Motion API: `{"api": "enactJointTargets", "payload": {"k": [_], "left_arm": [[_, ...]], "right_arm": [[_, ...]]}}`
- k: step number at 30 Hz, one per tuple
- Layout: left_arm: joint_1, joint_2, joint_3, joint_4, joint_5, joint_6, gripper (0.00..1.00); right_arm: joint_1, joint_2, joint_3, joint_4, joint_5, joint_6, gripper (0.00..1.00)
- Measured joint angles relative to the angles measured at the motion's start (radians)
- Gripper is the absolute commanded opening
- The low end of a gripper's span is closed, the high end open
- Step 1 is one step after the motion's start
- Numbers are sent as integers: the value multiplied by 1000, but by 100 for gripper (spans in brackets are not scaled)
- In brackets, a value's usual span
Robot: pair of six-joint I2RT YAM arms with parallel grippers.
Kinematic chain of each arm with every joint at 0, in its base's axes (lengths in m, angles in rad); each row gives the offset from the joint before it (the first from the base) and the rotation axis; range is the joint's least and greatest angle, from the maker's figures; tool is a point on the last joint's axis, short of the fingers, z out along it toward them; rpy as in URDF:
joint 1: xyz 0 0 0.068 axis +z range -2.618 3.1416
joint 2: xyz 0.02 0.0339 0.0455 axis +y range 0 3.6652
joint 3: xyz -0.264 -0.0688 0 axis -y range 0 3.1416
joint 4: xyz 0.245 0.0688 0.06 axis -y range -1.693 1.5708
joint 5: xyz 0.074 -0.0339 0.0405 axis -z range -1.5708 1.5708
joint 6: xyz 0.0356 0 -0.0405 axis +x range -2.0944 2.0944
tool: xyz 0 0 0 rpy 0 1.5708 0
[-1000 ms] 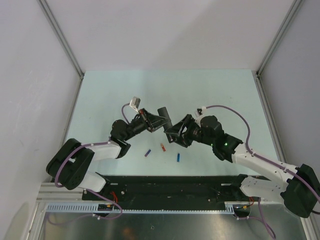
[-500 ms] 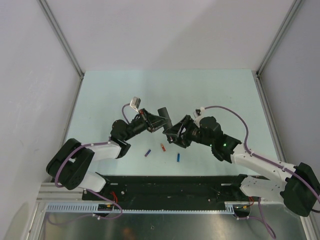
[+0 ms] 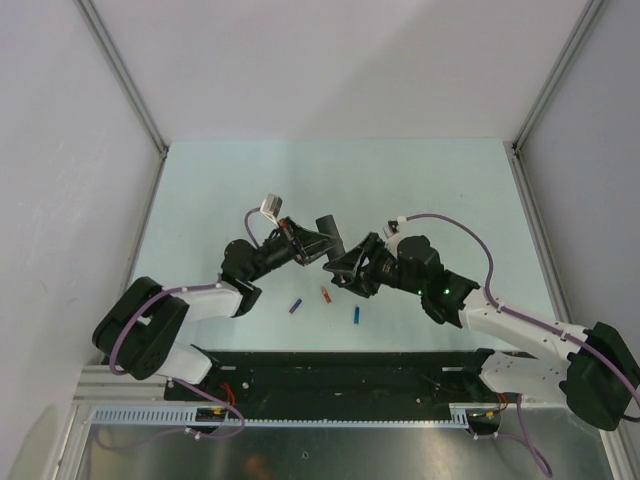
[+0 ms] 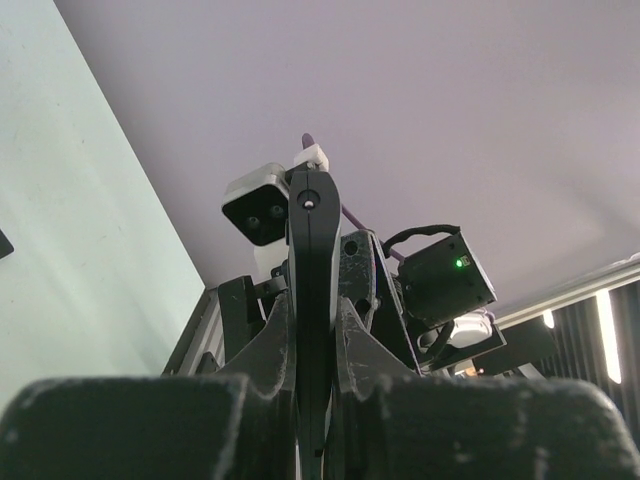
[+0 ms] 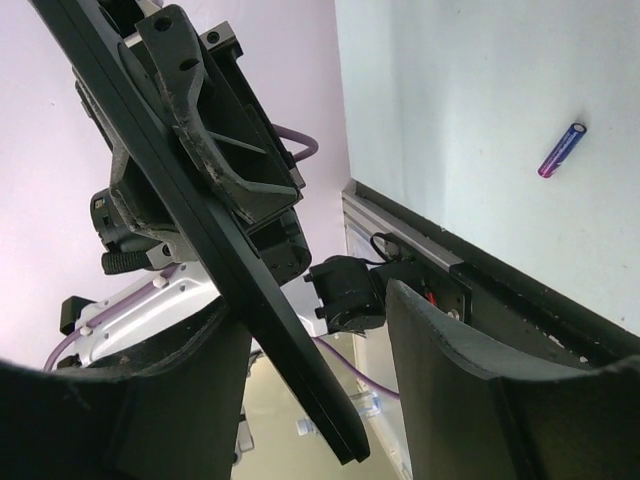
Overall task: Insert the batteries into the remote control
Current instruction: Load the battery into the remote control.
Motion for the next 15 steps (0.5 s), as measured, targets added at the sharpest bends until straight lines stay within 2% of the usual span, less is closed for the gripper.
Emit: {"api": "enactJointTargets", "payload": {"k": [8, 11, 15], "left_arm": [[3, -2, 0, -5, 5, -7, 0], [5, -3, 0, -9, 6, -8, 0], [6, -4, 0, -8, 6, -10, 0]], "right_arm": [[5, 2, -12, 29, 0, 5, 57], [7, 11, -16, 46, -4, 5, 63], [13, 24, -23, 58, -9, 3, 76]]}}
